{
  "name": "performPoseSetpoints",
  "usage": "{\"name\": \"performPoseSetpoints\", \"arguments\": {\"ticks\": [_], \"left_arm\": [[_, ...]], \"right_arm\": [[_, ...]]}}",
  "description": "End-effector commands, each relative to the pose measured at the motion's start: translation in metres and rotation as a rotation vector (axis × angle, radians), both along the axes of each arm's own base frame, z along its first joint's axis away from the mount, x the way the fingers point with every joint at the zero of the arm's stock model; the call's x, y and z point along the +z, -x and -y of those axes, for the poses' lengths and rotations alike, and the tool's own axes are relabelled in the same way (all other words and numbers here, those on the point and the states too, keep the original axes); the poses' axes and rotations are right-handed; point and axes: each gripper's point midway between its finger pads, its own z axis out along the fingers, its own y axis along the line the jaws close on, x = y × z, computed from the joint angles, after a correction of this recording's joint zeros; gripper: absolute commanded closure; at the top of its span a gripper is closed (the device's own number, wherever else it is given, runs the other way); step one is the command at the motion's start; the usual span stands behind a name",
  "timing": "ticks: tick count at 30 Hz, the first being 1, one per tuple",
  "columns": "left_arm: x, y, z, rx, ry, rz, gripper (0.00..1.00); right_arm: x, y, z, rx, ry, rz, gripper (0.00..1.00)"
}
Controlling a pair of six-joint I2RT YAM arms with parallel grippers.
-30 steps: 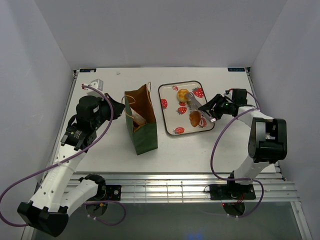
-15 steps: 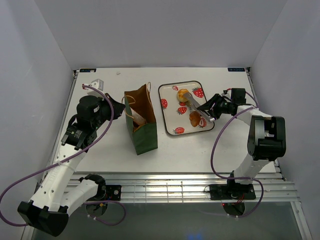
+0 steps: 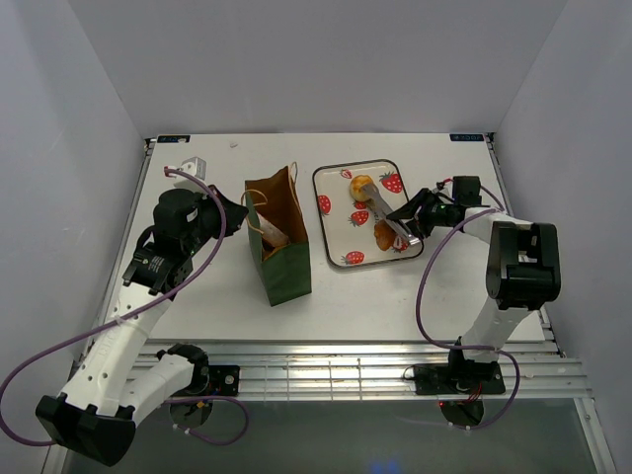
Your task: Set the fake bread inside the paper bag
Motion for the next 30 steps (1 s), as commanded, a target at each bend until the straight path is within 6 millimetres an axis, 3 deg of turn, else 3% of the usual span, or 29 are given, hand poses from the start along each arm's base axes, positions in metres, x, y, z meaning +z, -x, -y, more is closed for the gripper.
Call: {"name": "performPoseSetpoints", "arguments": {"ticks": [1, 10, 18, 30], "left_arm": [[0.001, -0.002, 0.0, -0.005, 0.001, 0.012, 1.0], [0.004, -0.004, 0.0, -0.002, -0.002, 0.018, 1.0], [0.005, -0.005, 0.002, -0.01, 0.006, 0.017, 1.0], [0.004, -0.003, 0.002, -0.009, 0.009, 0.014, 1.0]], "right_arm": [[0.01, -0.018, -0.004, 0.012, -0.01, 0.052, 0.46], [0.009, -0.03, -0.012, 0.042, -0.031, 0.062, 0.52], [0.012, -0.027, -0.014, 0.052, -0.052, 0.063, 0.78], [0.052, -0.022, -0.018, 0.071, -0.096, 0.17, 0.86]]}}
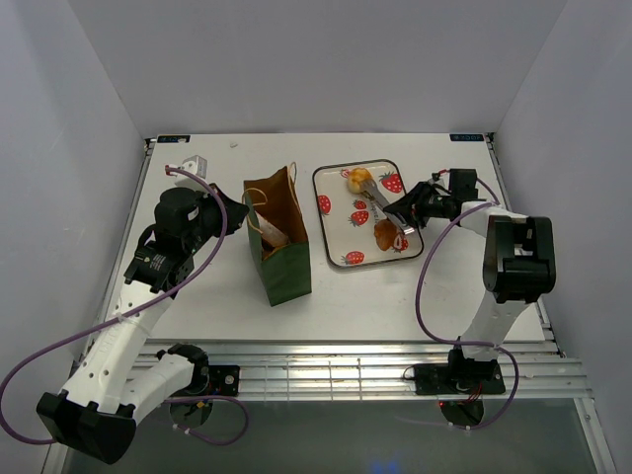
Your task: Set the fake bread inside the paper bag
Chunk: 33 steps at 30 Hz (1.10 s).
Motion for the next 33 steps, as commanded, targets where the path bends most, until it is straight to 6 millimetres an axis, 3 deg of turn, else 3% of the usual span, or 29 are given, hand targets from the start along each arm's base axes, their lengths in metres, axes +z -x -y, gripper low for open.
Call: {"name": "performPoseSetpoints", "arguments": {"ticks": [1, 8, 14, 21, 24, 27, 33], "left_arm": [[0.004, 0.001, 0.0, -0.007, 0.006, 0.009, 1.0], [0.002, 0.002, 0.001, -0.01, 0.011, 0.004, 1.0], [0.001, 0.003, 0.001, -0.012, 0.015, -0.001, 1.0], [0.003, 0.005, 0.0, -0.006, 0.02, -0.005, 1.0], [0.004, 0.006, -0.002, 0.003, 0.019, -0.004, 1.0], [0.004, 0.008, -0.004, 0.011, 0.016, -0.003, 1.0], [0.007, 0.01, -0.006, 0.019, 0.021, 0.0, 1.0]], "right_arm": [[0.048, 0.004, -0.007, 0.041, -0.057, 0.137, 0.86], [0.095, 0.036, -0.011, 0.078, -0.105, 0.234, 0.87], [0.156, 0.081, -0.015, 0.129, -0.147, 0.372, 0.86], [0.253, 0.163, -0.052, 0.314, -0.196, 0.627, 0.86], [0.282, 0.201, -0.073, 0.392, -0.206, 0.692, 0.86], [0.295, 0.235, -0.087, 0.455, -0.221, 0.708, 0.86], [0.299, 0.274, -0.089, 0.5, -0.247, 0.7, 0.85]]}}
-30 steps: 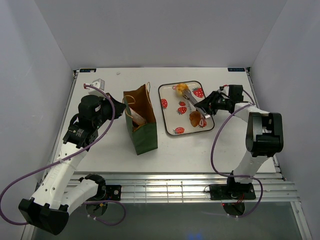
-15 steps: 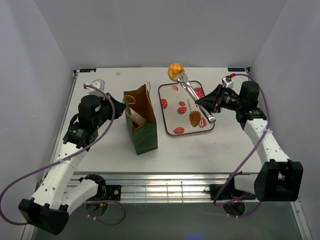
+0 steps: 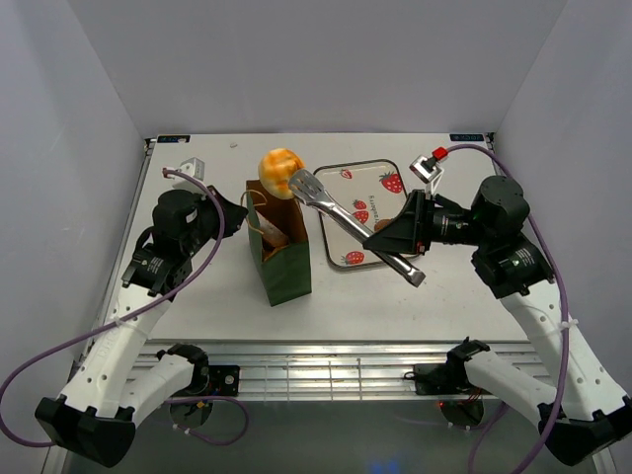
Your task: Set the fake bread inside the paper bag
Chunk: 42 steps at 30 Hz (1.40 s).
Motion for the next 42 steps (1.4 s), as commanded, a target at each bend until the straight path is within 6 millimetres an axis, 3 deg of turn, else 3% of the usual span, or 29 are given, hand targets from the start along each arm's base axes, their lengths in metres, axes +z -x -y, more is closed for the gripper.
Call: {"name": "performPoseSetpoints", "arguments": {"ticks": [1, 8, 20, 32, 42], "left_arm": [[0.008, 0.005, -0.004, 0.012, 0.01, 0.016, 1.0], [0.013, 0.01, -0.005, 0.015, 0.032, 0.028, 1.0], [0.029, 0.012, -0.005, 0.013, 0.038, 0.048, 1.0], [0.029, 0.015, -0.008, 0.019, 0.036, 0.046, 1.0], [0.033, 0.018, -0.009, 0.021, 0.033, 0.052, 1.0]], "right_arm": [[0.0, 0.014, 0.001, 0.008, 0.003, -0.013, 0.85], [-0.04, 0.011, -0.004, 0.032, 0.052, -0.112, 0.82], [-0.064, 0.0, -0.02, 0.081, 0.095, -0.171, 0.74], [-0.071, -0.008, -0.022, 0.061, 0.123, -0.168, 0.53], [-0.077, -0.013, -0.02, 0.022, 0.137, -0.179, 0.48]]}}
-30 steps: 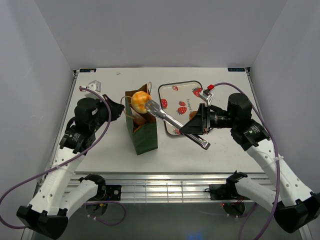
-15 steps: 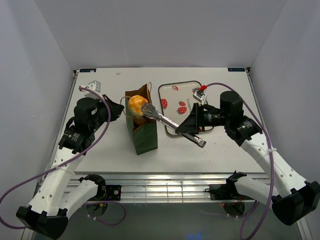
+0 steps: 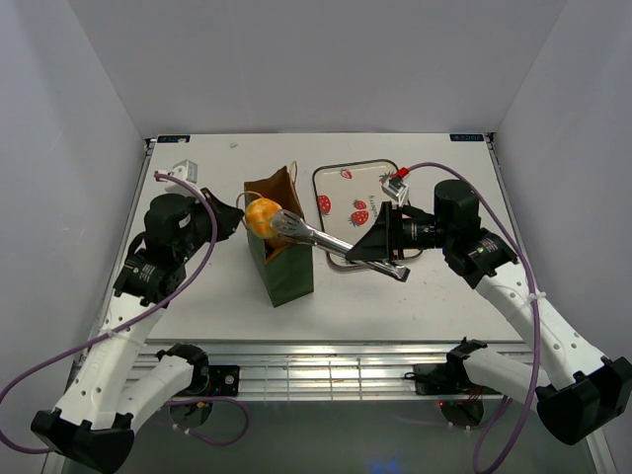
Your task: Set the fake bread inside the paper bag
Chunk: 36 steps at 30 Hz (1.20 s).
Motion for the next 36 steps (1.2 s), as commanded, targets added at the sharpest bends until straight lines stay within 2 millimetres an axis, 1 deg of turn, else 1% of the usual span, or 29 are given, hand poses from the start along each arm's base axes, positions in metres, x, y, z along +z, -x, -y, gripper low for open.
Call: {"name": "performPoseSetpoints", "arguments": {"ticks": [1, 3, 8, 12, 13, 14, 15, 17, 18, 19, 20, 21, 24, 25, 26, 27, 28, 30, 33, 36], "left_arm": [[0.023, 0.004, -0.003, 0.007, 0.017, 0.048, 1.0], [0.025, 0.005, -0.004, 0.008, 0.016, 0.052, 1.0], [0.029, 0.005, -0.004, 0.007, 0.017, 0.058, 1.0], [0.031, 0.005, -0.003, 0.002, 0.021, 0.058, 1.0], [0.034, 0.005, -0.003, 0.001, 0.024, 0.065, 1.0], [0.035, 0.006, -0.003, 0.002, 0.024, 0.069, 1.0], [0.037, 0.006, -0.003, 0.0, 0.024, 0.072, 1.0], [0.042, 0.007, -0.004, 0.002, 0.027, 0.082, 1.0], [0.043, 0.008, -0.004, 0.0, 0.028, 0.085, 1.0], [0.044, 0.008, -0.004, -0.001, 0.03, 0.088, 1.0], [0.043, 0.009, -0.003, -0.003, 0.029, 0.085, 1.0], [0.042, 0.008, -0.004, -0.001, 0.028, 0.084, 1.0], [0.036, 0.009, -0.003, -0.002, 0.029, 0.07, 1.0], [0.035, 0.009, -0.003, -0.003, 0.03, 0.068, 1.0], [0.035, 0.009, -0.003, -0.002, 0.032, 0.069, 1.0], [0.034, 0.009, -0.003, -0.004, 0.032, 0.069, 1.0], [0.033, 0.009, -0.002, -0.008, 0.032, 0.065, 1.0], [0.033, 0.009, -0.001, -0.01, 0.033, 0.067, 1.0], [0.033, 0.009, 0.0, -0.017, 0.034, 0.068, 1.0], [0.034, 0.01, 0.001, -0.026, 0.035, 0.073, 1.0]], "right_arm": [[0.004, -0.002, 0.002, -0.016, -0.004, 0.041, 0.47], [0.002, -0.004, 0.003, -0.036, 0.01, 0.044, 0.47], [0.013, -0.004, 0.008, -0.059, 0.009, 0.084, 0.47], [0.018, -0.008, 0.014, -0.099, 0.018, 0.098, 0.47], [0.019, -0.008, 0.015, -0.107, 0.022, 0.104, 0.47], [0.025, -0.009, 0.016, -0.117, 0.02, 0.123, 0.47], [0.026, -0.009, 0.019, -0.129, 0.03, 0.133, 0.47], [0.034, -0.009, 0.021, -0.137, 0.024, 0.152, 0.47], [0.044, -0.008, 0.022, -0.134, 0.008, 0.17, 0.47], [0.05, -0.006, 0.022, -0.132, -0.001, 0.179, 0.47], [0.056, -0.006, 0.024, -0.136, -0.009, 0.19, 0.47], [0.067, -0.005, 0.025, -0.139, -0.023, 0.214, 0.47], [0.082, -0.011, 0.033, -0.167, -0.04, 0.242, 0.47], [0.091, -0.014, 0.037, -0.182, -0.05, 0.26, 0.48], [0.094, -0.018, 0.041, -0.194, -0.052, 0.263, 0.48], [0.098, -0.026, 0.05, -0.222, -0.056, 0.266, 0.48], [0.104, -0.03, 0.056, -0.239, -0.062, 0.281, 0.48], [0.105, -0.048, 0.064, -0.293, -0.044, 0.298, 0.48], [0.095, -0.074, 0.074, -0.347, -0.019, 0.273, 0.48], [0.07, -0.102, 0.086, -0.41, 0.028, 0.23, 0.48]]}}
